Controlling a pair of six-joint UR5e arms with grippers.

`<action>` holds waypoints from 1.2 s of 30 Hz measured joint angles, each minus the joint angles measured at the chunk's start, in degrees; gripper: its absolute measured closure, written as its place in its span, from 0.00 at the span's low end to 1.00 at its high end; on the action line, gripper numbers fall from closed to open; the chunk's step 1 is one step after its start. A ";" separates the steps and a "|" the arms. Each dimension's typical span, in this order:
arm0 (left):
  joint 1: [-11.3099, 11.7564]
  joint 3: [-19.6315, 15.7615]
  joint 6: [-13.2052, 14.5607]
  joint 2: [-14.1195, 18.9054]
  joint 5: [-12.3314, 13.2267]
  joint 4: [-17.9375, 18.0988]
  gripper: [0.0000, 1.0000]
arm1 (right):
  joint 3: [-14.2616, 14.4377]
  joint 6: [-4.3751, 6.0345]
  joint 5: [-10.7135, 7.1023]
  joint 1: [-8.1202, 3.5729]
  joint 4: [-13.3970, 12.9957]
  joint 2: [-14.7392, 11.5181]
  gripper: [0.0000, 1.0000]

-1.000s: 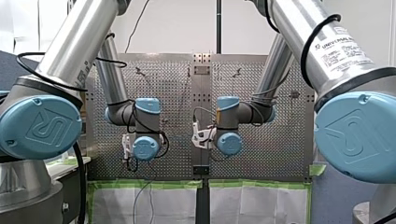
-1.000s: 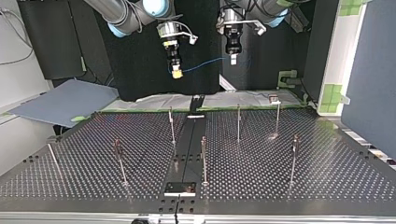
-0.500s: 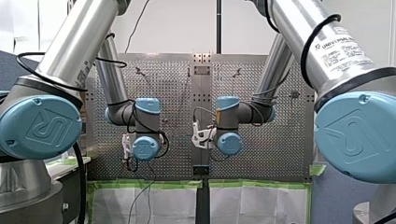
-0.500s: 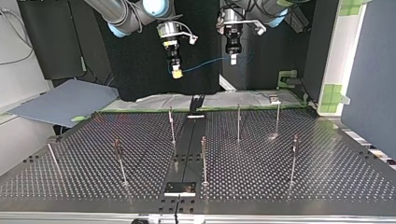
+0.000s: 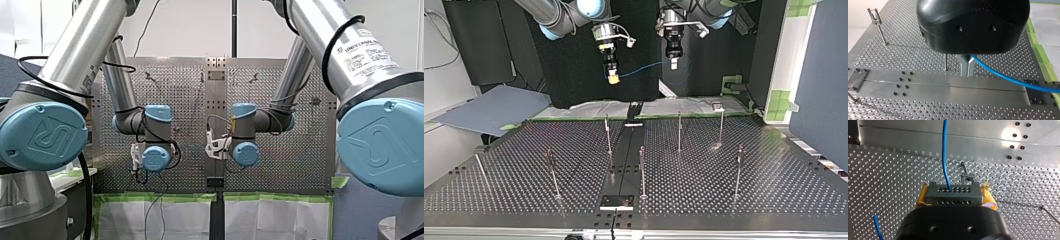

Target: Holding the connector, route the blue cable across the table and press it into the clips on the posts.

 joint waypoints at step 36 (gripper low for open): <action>0.42 0.42 0.09 -2.59 0.52 -1.77 1.00 | -0.50 -0.09 0.17 0.42 3.38 3.23 1.00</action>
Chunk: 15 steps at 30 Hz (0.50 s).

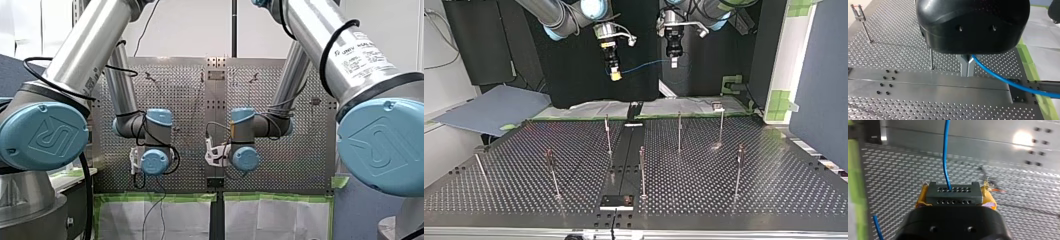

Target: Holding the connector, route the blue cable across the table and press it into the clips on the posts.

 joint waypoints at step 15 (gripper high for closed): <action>0.02 0.02 0.00 -0.22 0.01 -0.08 1.00 | -0.03 -0.01 0.00 0.02 1.28 1.59 1.00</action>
